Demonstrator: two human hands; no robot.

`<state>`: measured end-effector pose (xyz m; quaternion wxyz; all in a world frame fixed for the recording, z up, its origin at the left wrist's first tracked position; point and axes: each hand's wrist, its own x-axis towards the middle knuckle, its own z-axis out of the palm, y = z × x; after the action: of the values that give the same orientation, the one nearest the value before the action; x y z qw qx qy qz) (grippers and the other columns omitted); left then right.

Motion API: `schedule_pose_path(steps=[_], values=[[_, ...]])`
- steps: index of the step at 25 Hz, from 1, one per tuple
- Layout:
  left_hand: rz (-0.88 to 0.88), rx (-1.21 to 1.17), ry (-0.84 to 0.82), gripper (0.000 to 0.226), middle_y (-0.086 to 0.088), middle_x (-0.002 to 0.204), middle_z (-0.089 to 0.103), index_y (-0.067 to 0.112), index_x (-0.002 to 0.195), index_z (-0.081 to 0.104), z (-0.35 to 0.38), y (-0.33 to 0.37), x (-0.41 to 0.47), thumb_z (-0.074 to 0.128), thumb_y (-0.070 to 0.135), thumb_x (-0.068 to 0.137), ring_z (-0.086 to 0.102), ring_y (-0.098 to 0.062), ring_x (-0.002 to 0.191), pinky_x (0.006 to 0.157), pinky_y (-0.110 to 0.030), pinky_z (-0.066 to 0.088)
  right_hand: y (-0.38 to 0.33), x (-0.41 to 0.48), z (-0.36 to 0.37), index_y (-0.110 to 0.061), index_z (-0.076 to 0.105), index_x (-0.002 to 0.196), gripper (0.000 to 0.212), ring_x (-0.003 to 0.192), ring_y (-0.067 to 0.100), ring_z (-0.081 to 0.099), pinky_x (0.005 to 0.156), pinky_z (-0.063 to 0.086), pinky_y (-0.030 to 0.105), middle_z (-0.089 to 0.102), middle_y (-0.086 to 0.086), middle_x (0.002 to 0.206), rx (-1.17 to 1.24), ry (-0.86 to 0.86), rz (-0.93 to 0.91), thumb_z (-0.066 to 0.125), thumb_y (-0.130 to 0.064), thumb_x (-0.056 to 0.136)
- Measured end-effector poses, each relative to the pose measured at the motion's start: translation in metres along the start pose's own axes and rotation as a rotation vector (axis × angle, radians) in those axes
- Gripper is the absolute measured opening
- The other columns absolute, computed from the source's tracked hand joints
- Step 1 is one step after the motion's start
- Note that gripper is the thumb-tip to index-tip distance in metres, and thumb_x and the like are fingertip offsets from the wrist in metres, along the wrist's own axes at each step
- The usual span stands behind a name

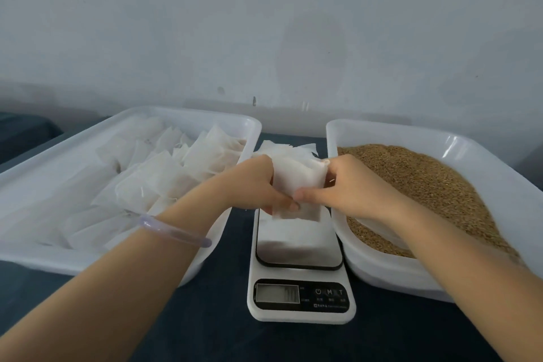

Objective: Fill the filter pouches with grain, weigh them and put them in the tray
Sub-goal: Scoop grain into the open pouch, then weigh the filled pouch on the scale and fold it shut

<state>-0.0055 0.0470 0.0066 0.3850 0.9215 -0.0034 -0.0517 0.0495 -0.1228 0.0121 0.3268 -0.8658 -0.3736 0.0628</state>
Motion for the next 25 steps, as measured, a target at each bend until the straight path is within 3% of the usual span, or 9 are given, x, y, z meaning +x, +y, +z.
schedule_pose_path(steps=[2,4,7,9,12,16,19,21,25], values=[[-0.028,0.021,-0.031,0.012,-0.004,0.085,0.073,0.013,0.088,0.075,0.002,-0.004,0.003,0.074,0.021,0.078,0.071,-0.018,0.081,0.077,-0.030,0.058,0.001,0.000,0.001,-0.003,0.065,0.071,0.033,0.053,0.011,0.041,0.049,0.029,0.019,0.056,0.009,0.060,-0.139,-0.043,-0.017,0.075,-0.034,0.072],[-0.054,0.045,-0.036,0.010,-0.006,0.087,0.073,0.014,0.086,0.074,0.004,-0.006,0.005,0.070,0.021,0.081,0.072,-0.017,0.077,0.077,-0.029,0.058,0.000,0.000,0.003,-0.010,0.059,0.060,0.029,0.055,0.013,0.043,0.044,0.026,0.019,0.055,0.003,0.059,-0.255,-0.058,-0.008,0.072,-0.031,0.076],[-0.065,0.107,0.013,0.016,-0.002,0.067,0.071,0.018,0.066,0.067,0.006,-0.004,0.004,0.068,0.016,0.082,0.069,-0.008,0.057,0.057,-0.013,0.053,0.001,0.003,0.004,-0.017,0.047,0.054,0.036,0.056,0.014,0.041,0.047,0.021,0.021,0.046,-0.002,0.055,-0.336,-0.102,0.018,0.069,-0.032,0.078],[-0.049,0.148,0.050,0.026,0.003,0.058,0.065,0.023,0.056,0.062,0.008,-0.002,0.003,0.068,0.013,0.080,0.066,-0.008,0.053,0.052,-0.016,0.052,0.001,0.006,0.005,-0.019,0.051,0.056,0.030,0.058,0.015,0.042,0.052,0.024,0.024,0.043,-0.005,0.052,-0.414,-0.140,0.019,0.068,-0.029,0.077],[-0.053,0.287,0.055,0.032,0.008,0.053,0.059,0.027,0.050,0.055,0.011,0.002,0.003,0.072,0.017,0.075,0.059,-0.009,0.052,0.049,-0.019,0.044,0.000,0.010,0.009,-0.021,0.054,0.057,0.026,0.065,0.017,0.046,0.074,0.031,0.032,0.046,-0.007,0.054,-0.487,-0.171,0.008,0.068,-0.033,0.075],[-0.017,0.447,0.048,0.005,0.000,0.068,0.066,0.014,0.075,0.073,0.016,0.004,0.006,0.068,0.013,0.078,0.060,-0.013,0.066,0.059,-0.023,0.047,0.001,0.015,0.017,-0.023,0.069,0.079,0.021,0.076,0.015,0.047,0.074,0.021,0.034,0.059,-0.010,0.070,-0.580,-0.179,0.000,0.067,-0.042,0.074],[-0.024,0.515,0.041,0.015,-0.002,0.081,0.071,0.013,0.092,0.075,0.018,0.004,0.007,0.067,0.013,0.080,0.062,-0.013,0.072,0.058,-0.018,0.046,0.000,0.021,0.025,-0.026,0.067,0.080,0.016,0.081,0.016,0.049,0.075,0.020,0.036,0.062,-0.008,0.079,-0.665,-0.144,-0.023,0.066,-0.041,0.076],[-0.039,0.538,0.027,0.018,0.002,0.075,0.069,0.015,0.097,0.075,0.019,0.004,0.009,0.067,0.013,0.081,0.058,-0.008,0.064,0.057,-0.015,0.044,0.000,0.022,0.028,-0.027,0.064,0.076,0.015,0.083,0.016,0.051,0.077,0.020,0.037,0.062,-0.009,0.080,-0.669,-0.149,-0.008,0.064,-0.042,0.076],[-0.079,0.496,-0.005,0.016,0.007,0.058,0.058,0.014,0.096,0.074,0.020,0.003,0.012,0.068,0.012,0.081,0.058,-0.011,0.058,0.060,-0.024,0.048,0.003,0.024,0.028,-0.029,0.064,0.073,0.011,0.087,0.015,0.052,0.079,0.021,0.037,0.064,-0.011,0.082,-0.667,-0.155,0.004,0.067,-0.040,0.073]])
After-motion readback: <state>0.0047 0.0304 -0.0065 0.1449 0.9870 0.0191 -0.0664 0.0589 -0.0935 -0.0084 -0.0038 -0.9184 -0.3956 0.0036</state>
